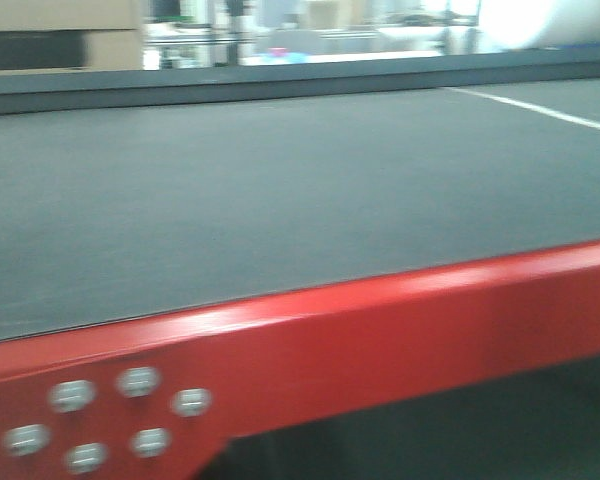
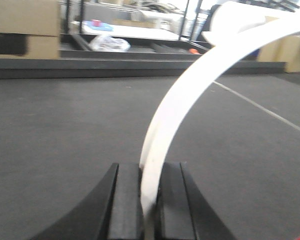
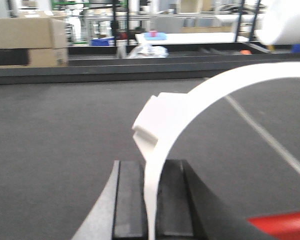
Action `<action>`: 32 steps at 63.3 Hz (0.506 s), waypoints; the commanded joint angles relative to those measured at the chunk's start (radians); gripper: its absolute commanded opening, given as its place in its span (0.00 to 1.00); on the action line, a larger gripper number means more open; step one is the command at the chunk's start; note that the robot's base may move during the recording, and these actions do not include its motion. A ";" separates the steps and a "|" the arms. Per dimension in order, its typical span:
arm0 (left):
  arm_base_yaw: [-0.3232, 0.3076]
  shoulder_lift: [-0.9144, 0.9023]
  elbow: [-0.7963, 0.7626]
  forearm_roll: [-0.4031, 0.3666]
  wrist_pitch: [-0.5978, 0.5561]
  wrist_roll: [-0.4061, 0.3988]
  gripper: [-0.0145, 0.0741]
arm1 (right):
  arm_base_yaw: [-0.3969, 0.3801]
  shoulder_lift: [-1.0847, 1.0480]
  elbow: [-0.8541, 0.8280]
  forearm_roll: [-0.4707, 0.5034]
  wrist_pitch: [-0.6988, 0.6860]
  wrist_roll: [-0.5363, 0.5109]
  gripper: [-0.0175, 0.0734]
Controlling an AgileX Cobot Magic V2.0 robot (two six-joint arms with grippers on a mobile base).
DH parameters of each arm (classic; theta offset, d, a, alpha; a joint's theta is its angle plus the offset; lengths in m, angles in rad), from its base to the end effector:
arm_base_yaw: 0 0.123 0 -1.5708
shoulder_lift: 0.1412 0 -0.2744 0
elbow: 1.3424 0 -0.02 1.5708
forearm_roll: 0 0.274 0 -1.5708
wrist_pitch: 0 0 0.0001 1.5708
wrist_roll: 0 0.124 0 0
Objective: Grab PVC pipe and place in blue bin
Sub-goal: 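Drive the base to the shelf of blue bins holding both clamps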
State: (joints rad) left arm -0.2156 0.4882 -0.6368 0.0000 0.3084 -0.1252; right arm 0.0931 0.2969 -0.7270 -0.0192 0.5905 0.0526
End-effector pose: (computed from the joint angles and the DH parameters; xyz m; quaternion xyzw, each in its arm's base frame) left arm 0.1598 -0.0350 0.3589 0.0331 0.7316 -0.1155 0.6711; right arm 0.1031 0.0083 0.3831 -0.0170 0.7323 0.0402 0.6796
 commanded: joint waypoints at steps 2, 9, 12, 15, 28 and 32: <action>0.002 -0.004 -0.001 0.000 -0.021 0.001 0.04 | 0.000 0.005 -0.008 -0.006 -0.030 -0.003 0.01; 0.002 -0.004 -0.001 0.000 -0.021 0.001 0.04 | 0.000 0.005 -0.008 -0.006 -0.030 -0.003 0.01; 0.002 -0.004 -0.001 0.000 -0.021 0.001 0.04 | 0.000 0.005 -0.008 -0.006 -0.030 -0.003 0.01; 0.002 -0.004 -0.001 0.000 -0.021 0.001 0.04 | 0.000 0.005 -0.008 -0.006 -0.030 -0.003 0.01; 0.002 -0.004 -0.001 0.000 -0.021 0.001 0.04 | 0.000 0.005 -0.008 -0.006 -0.030 -0.003 0.01; 0.002 -0.004 -0.001 0.000 -0.021 0.001 0.04 | 0.000 0.005 -0.008 -0.006 -0.030 -0.003 0.01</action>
State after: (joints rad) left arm -0.2156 0.4882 -0.6368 0.0000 0.3084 -0.1252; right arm 0.0931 0.2969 -0.7270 -0.0192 0.5905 0.0526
